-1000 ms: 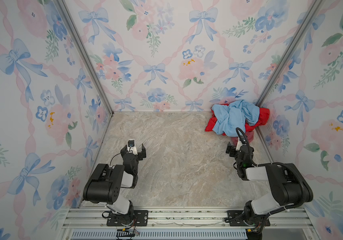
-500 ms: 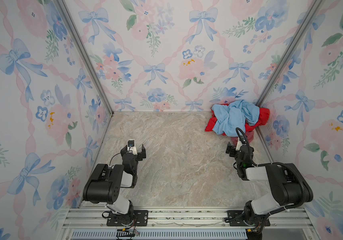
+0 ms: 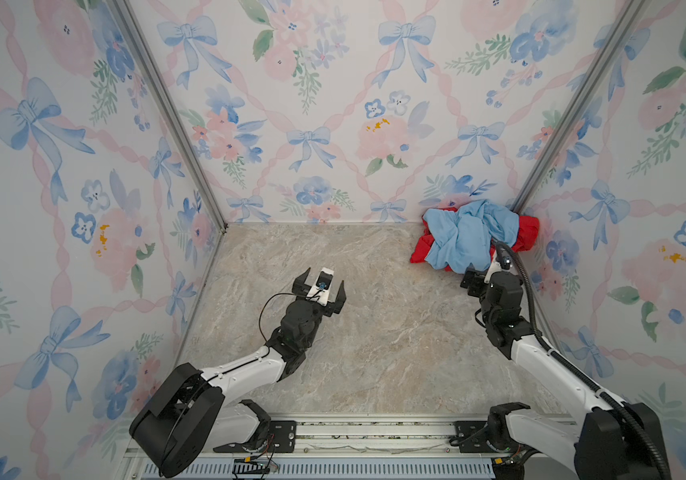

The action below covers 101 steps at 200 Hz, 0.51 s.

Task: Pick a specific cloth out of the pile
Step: 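Grasp the dusty-pink cloth in the pile with the right gripper while the left arm extends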

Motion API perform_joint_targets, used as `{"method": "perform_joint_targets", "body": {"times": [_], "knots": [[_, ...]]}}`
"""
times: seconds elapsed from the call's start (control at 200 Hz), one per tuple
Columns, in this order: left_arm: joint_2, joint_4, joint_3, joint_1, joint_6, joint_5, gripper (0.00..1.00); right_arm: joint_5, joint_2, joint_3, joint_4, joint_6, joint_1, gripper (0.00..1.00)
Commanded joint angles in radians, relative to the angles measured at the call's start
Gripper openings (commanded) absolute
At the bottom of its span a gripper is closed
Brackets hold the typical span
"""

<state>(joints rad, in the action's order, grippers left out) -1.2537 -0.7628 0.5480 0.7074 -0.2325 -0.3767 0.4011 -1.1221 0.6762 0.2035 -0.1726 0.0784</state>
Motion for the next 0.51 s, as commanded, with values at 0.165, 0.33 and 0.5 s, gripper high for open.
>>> {"method": "perform_joint_targets", "body": {"times": [0.165, 0.33, 0.5], "knots": [[-0.288, 0.838, 0.67, 0.27, -0.396, 0.074, 0.98, -0.402, -0.318, 0.301, -0.511, -0.275, -0.298, 0.92], [-0.282, 0.517, 0.442, 0.255, -0.462, 0.223, 0.98, -0.435, -0.476, 0.395, -0.47, -0.246, -0.319, 0.75], [-0.244, 0.458, 0.386, 0.271, -0.413, 0.277, 0.98, -0.457, -0.606, 0.467, -0.454, -0.252, -0.351, 0.62]]}}
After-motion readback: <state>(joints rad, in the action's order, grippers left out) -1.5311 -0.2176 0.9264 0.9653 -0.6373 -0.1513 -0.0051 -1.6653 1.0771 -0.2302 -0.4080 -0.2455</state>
